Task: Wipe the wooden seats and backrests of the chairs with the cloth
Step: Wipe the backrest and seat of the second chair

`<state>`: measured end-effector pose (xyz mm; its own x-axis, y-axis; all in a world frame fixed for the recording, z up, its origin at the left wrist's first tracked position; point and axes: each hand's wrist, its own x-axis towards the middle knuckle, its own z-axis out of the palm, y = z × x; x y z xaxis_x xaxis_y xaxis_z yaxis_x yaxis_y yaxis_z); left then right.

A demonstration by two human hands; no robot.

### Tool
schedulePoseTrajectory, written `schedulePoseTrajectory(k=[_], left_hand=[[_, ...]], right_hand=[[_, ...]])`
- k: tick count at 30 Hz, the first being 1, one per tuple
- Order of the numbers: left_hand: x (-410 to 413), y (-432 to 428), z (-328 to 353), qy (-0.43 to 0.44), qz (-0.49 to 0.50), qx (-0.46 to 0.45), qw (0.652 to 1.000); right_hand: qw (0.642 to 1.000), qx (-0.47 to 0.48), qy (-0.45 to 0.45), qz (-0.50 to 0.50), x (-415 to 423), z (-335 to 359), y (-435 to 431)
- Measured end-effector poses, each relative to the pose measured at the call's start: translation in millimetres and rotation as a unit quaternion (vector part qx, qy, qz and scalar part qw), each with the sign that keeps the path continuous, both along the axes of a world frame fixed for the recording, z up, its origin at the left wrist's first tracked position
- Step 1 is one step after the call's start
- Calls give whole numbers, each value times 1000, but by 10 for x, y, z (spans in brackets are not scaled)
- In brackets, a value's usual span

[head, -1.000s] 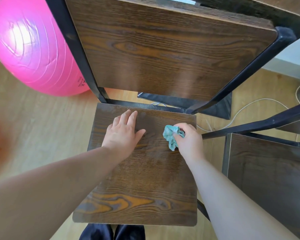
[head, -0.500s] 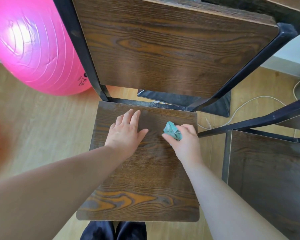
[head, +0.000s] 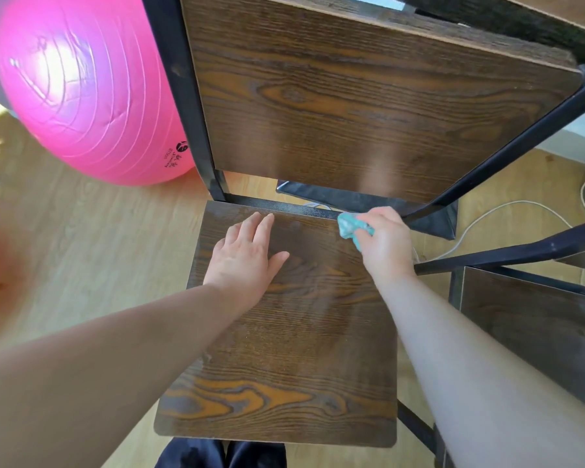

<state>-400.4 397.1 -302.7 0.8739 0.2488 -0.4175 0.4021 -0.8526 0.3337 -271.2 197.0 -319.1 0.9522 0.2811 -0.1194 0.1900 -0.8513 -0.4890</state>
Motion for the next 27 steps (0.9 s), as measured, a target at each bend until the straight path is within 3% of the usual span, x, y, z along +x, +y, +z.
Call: schedulePoseTrajectory(k=[3, 8, 15, 22, 27], left_hand=[[40, 54, -29, -3, 8, 3, 1000], [105, 47, -41, 1, 11, -1, 1000], [121, 14, -59, -4, 1, -5, 1000], [105, 17, -80, -12, 1, -7, 1000], [86, 67, -139, -18, 9, -8, 1000]], right_hand=[[999, -43, -10, 29, 304, 29, 63], [984, -131, 57, 103, 459, -54, 147], [975, -133, 111, 137, 453, -47, 118], [975, -152, 73, 143, 440, -115, 231], [979, -125, 96, 127, 423, -114, 313]])
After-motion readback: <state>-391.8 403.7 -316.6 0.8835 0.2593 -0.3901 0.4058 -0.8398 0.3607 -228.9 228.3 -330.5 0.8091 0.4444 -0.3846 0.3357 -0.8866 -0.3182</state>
